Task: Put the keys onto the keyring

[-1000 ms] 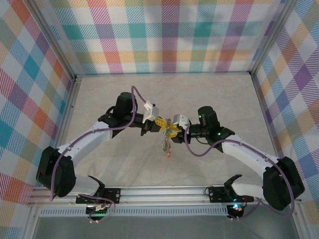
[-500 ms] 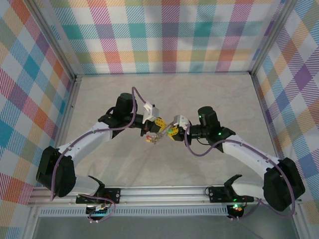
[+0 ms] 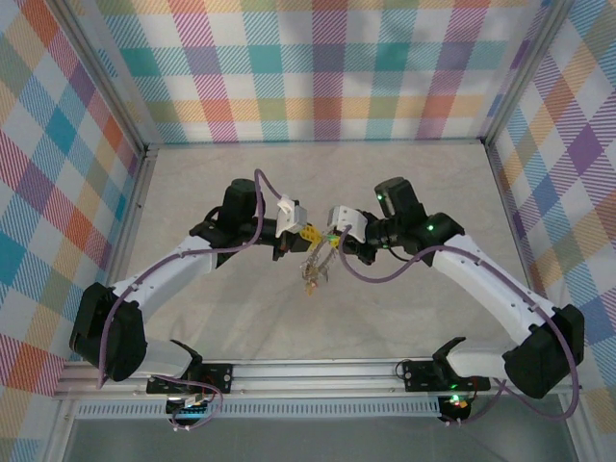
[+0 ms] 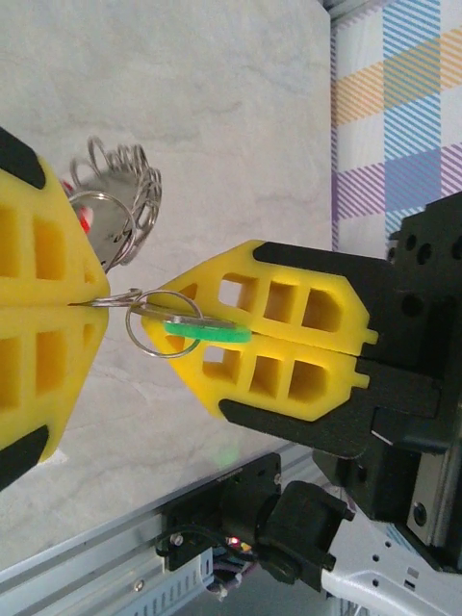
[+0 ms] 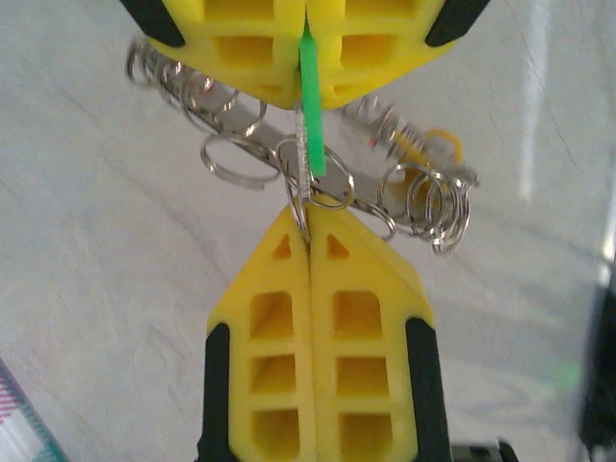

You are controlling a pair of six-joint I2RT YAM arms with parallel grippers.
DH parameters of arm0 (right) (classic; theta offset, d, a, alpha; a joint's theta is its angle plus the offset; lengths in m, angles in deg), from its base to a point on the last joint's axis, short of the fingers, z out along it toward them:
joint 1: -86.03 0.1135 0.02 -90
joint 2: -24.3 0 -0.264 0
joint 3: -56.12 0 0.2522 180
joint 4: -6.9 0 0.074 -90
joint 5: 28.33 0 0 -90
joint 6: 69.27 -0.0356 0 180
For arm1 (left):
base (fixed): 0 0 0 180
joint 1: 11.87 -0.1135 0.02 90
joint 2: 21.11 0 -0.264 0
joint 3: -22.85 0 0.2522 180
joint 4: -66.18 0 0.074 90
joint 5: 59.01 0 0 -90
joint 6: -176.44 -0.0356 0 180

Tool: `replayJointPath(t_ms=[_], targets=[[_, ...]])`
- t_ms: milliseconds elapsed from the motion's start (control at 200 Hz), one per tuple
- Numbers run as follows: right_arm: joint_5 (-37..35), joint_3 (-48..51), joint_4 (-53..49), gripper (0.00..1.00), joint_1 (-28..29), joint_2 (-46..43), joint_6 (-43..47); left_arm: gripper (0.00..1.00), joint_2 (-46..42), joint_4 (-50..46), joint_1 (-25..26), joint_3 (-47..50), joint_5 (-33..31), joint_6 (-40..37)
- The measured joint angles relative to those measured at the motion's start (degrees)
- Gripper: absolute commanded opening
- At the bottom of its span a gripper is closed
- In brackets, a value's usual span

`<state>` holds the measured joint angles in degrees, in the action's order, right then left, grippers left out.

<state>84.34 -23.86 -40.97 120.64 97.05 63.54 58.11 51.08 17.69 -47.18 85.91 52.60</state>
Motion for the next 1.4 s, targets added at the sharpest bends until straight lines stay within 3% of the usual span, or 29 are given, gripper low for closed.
replayJointPath(t_ms=[170, 270, 365, 535, 585, 625, 635, 650, 860, 1070, 1210, 1400], targets=[[-10.6, -5.7, -6.7, 0.0, 4.0, 3.4, 8.0, 0.18, 0.0, 0.2, 0.0, 1.2, -1.3, 1.3], [-17.9, -6.8, -7.8, 0.0, 5.6, 4.7, 13.5, 0.23, 0.0, 0.7, 0.0, 2.9, -2.5, 3.1], [-23.8, -6.8, -8.0, 0.0, 6.0, 5.1, 18.7, 0.4, -0.3, 2.6, -0.1, 4.9, -4.2, 5.3], [-31.4, -6.8, -5.6, 0.0, 6.0, 5.0, 28.8, 0.44, -4.0, 5.9, -1.0, 8.6, -8.4, 10.2], [-33.1, -6.7, -4.0, 0.0, 6.0, 4.8, 31.6, 0.58, -5.6, 7.6, -1.6, 9.7, -10.6, 12.1], [-34.5, -6.7, -2.5, 0.0, 6.0, 4.7, 34.1, 0.81, -7.1, 9.0, -2.1, 10.8, -13.1, 13.9], [-34.8, -6.7, -2.1, 0.0, 6.0, 4.7, 34.8, 0.94, -7.5, 9.4, -2.3, 11.1, -13.8, 14.4], [-35.3, -6.7, -1.6, 0.0, 6.0, 4.6, 35.5, 0.99, -8.1, 10.0, -2.5, 11.6, -15.2, 15.5], [-38.9, -7.9, 2.2, 0.0, 6.0, 5.2, 42.9, 1.0, -15.4, 13.0, -5.7, 18.6, -35.9, 29.0], [-39.1, -13.1, 3.2, 0.0, 6.1, 9.5, 44.3, 1.0, -22.7, 5.5, -8.9, 20.6, -59.9, 43.2], [-38.5, -16.8, 2.3, 0.0, 7.0, 13.3, 41.1, 1.0, -27.3, 1.6, -14.7, 22.9, -66.0, 49.0], [-36.8, -17.8, 0.4, 0.0, 10.4, 15.4, 35.4, 1.0, -31.1, -2.3, -19.7, 25.6, -67.0, 51.7]])
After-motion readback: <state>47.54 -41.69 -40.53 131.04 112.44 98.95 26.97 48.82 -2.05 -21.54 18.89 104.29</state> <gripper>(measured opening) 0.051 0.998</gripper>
